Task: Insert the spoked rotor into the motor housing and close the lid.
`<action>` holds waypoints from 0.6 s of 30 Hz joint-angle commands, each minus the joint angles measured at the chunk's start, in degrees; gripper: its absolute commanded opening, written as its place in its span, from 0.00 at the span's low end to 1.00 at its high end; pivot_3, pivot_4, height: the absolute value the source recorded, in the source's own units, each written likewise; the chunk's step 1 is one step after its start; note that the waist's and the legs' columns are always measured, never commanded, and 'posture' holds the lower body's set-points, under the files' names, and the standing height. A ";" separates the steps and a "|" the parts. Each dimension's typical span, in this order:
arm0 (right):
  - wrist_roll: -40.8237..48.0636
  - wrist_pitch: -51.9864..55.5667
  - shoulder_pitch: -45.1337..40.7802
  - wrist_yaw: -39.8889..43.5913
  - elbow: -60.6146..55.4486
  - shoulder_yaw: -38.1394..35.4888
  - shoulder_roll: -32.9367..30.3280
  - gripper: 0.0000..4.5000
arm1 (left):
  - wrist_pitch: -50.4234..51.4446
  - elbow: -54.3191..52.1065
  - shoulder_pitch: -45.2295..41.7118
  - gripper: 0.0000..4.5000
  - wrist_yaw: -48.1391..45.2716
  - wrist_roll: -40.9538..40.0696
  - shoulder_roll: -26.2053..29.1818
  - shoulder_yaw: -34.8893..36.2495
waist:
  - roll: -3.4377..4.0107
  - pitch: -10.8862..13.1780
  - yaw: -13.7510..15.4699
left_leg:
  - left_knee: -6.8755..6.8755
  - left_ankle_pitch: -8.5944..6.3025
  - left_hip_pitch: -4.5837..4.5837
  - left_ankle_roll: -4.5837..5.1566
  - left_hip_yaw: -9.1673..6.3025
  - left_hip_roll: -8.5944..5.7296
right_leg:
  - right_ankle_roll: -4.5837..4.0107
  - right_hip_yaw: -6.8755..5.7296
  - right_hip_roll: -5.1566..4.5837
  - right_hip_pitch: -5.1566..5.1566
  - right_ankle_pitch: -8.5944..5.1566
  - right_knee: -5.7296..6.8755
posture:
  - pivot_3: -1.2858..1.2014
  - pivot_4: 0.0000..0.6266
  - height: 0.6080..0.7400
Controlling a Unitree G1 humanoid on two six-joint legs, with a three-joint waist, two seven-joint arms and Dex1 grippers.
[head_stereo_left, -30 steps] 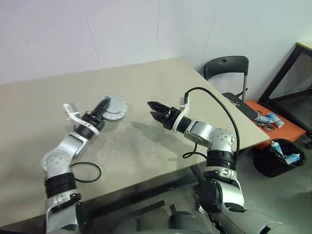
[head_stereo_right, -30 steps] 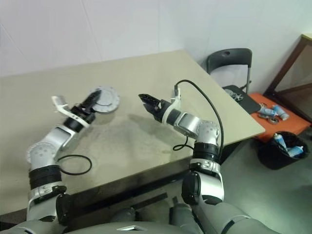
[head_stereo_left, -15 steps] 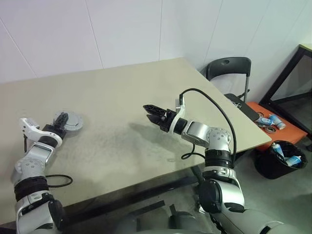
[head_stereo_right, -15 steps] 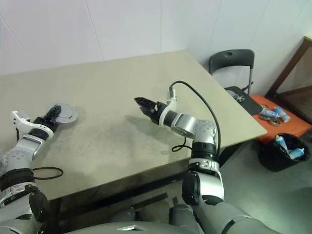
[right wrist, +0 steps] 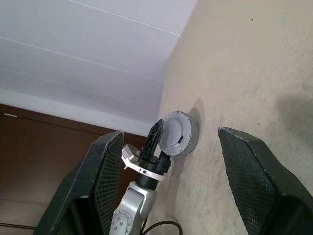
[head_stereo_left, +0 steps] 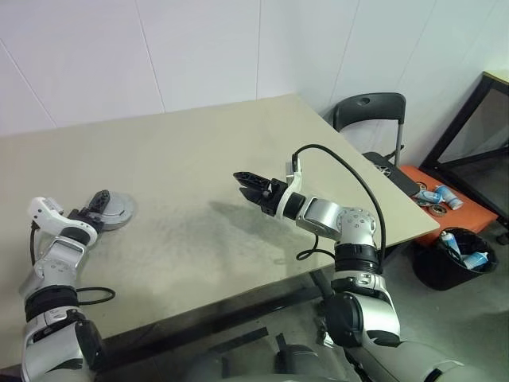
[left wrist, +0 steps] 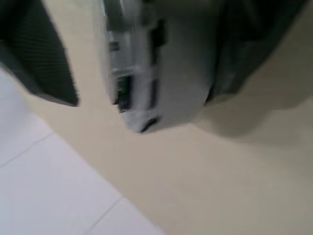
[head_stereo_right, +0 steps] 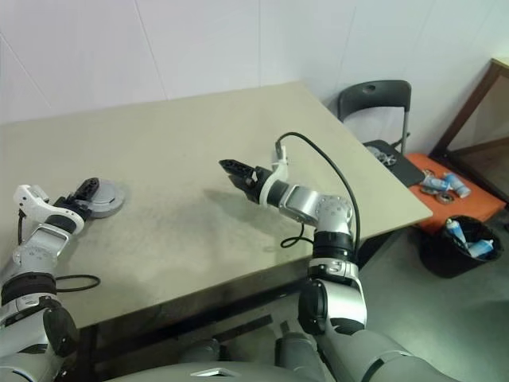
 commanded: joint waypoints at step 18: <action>-3.63 -0.50 -0.45 8.29 -6.78 8.39 -5.61 0.72 | 16.90 -24.82 1.73 0.94 -16.66 -9.45 9.68 0.38 | 0.02 0.00 -0.01 | -0.12 -0.16 -0.20 -0.37 0.07 -0.29 | -0.05 -0.04 -0.56 -0.19 0.00 -0.04 | 0.52 0.00 1.00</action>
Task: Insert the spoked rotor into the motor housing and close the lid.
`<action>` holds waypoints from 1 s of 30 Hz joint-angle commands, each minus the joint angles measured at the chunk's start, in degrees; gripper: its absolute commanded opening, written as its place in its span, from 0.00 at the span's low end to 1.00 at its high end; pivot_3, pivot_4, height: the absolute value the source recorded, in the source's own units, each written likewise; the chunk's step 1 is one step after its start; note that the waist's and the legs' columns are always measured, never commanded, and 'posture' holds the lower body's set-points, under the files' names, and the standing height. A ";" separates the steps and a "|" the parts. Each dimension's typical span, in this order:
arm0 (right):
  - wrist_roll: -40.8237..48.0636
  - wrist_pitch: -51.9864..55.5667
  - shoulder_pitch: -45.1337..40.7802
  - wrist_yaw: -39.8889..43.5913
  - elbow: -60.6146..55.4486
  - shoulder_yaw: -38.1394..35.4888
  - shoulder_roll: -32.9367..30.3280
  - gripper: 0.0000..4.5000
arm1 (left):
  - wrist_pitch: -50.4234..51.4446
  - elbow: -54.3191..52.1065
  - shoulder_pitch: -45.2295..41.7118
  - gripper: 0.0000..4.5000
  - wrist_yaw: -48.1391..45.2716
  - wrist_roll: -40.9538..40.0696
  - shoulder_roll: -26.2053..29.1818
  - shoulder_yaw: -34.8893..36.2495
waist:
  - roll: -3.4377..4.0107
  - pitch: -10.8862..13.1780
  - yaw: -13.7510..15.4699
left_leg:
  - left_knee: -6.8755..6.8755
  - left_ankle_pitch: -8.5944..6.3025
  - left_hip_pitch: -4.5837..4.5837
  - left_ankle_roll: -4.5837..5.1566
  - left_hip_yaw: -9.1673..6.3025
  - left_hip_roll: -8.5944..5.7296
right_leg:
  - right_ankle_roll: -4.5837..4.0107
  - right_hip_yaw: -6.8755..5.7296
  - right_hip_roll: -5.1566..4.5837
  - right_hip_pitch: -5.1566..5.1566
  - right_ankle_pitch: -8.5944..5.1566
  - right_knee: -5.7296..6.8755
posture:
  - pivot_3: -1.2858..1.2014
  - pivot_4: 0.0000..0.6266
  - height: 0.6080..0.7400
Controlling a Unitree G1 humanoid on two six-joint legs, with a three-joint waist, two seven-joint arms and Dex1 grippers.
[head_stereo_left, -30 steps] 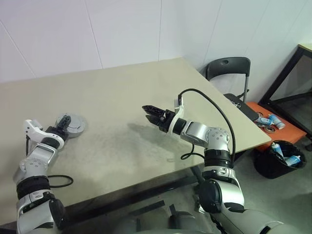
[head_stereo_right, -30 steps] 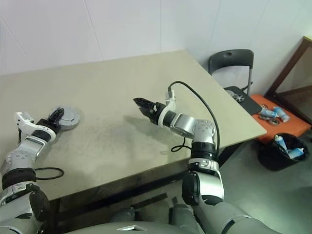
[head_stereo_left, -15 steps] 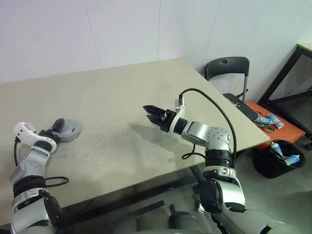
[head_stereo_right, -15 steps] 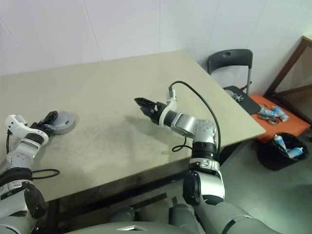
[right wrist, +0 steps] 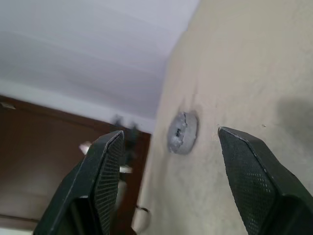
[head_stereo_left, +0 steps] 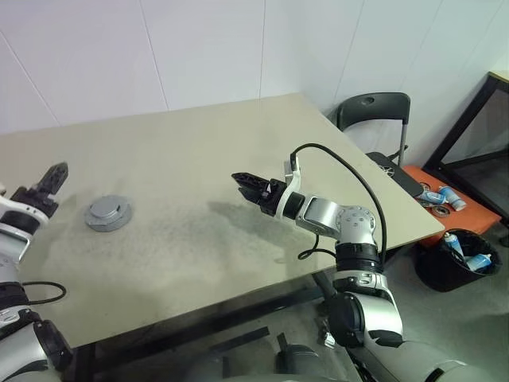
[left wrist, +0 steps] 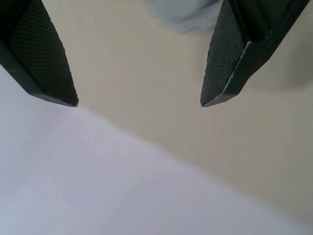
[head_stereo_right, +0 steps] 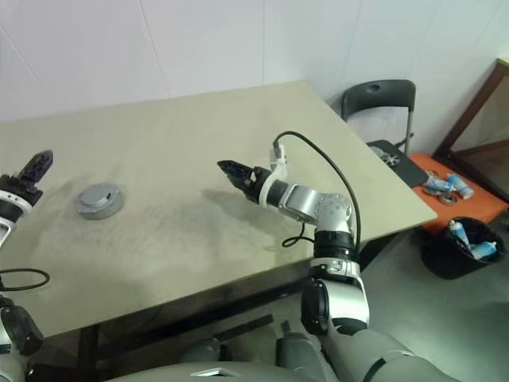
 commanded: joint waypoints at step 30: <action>-18.59 -10.80 5.91 21.31 -19.79 21.03 -16.73 0.72 | 8.48 -34.37 6.96 0.94 -15.35 5.15 -0.95 -25.54 | 0.17 0.09 0.12 | 0.27 0.08 0.24 0.33 -0.02 -0.31 | 0.20 0.02 0.46 0.33 -0.01 0.02 | 0.52 0.00 1.00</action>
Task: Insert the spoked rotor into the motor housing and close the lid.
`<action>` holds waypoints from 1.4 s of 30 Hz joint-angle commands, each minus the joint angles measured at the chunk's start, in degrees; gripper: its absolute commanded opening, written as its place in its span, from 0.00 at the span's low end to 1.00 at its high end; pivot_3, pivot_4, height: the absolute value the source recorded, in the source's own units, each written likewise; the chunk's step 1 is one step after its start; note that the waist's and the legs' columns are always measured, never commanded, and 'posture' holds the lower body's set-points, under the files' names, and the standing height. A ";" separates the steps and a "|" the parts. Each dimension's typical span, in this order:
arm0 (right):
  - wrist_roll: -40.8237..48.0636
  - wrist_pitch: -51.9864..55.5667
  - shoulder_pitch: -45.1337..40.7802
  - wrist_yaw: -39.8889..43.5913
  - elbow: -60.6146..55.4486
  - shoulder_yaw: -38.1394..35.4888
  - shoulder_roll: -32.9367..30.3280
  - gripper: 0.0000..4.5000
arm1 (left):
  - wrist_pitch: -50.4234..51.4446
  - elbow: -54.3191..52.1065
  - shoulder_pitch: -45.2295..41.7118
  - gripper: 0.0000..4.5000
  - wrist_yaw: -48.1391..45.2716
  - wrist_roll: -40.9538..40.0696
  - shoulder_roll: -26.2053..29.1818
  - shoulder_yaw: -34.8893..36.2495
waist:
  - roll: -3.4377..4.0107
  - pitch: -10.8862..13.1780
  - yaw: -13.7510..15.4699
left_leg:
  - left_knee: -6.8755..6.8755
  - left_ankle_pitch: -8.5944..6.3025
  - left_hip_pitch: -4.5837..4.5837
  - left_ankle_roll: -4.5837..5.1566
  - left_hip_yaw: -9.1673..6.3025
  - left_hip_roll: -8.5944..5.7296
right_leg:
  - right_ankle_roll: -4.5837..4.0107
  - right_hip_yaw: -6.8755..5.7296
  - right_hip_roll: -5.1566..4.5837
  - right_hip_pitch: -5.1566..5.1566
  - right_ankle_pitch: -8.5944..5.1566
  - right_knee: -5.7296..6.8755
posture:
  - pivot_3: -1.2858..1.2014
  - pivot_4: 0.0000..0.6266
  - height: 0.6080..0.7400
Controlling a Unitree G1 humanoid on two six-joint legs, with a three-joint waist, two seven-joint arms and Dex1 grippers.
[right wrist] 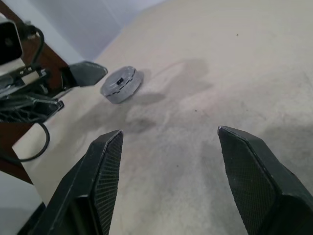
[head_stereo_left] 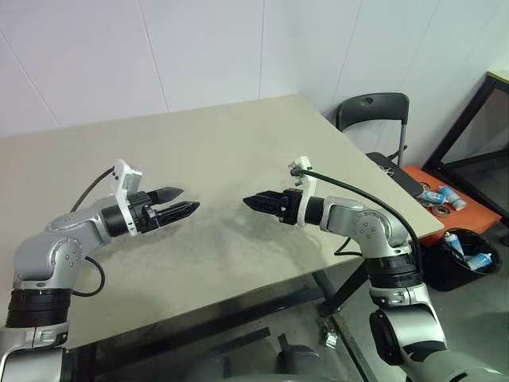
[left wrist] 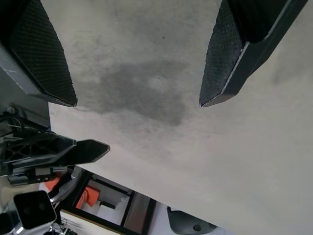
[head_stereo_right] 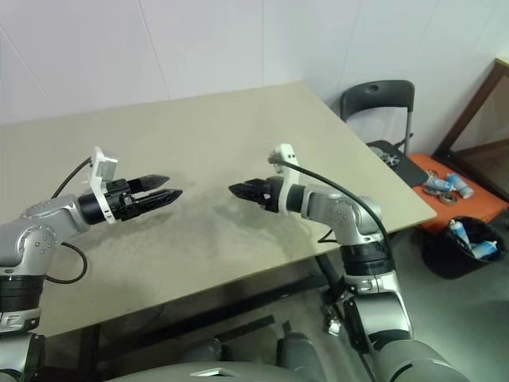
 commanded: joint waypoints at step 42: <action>-3.94 -4.53 0.55 1.33 0.13 -0.03 5.24 0.72 | 0.76 -3.47 3.55 0.94 0.76 1.42 2.31 5.03 | -0.01 -0.01 -0.03 | 0.01 0.00 0.09 -0.02 0.03 0.50 | 0.05 0.03 0.38 0.00 0.04 0.05 | 0.52 0.00 1.00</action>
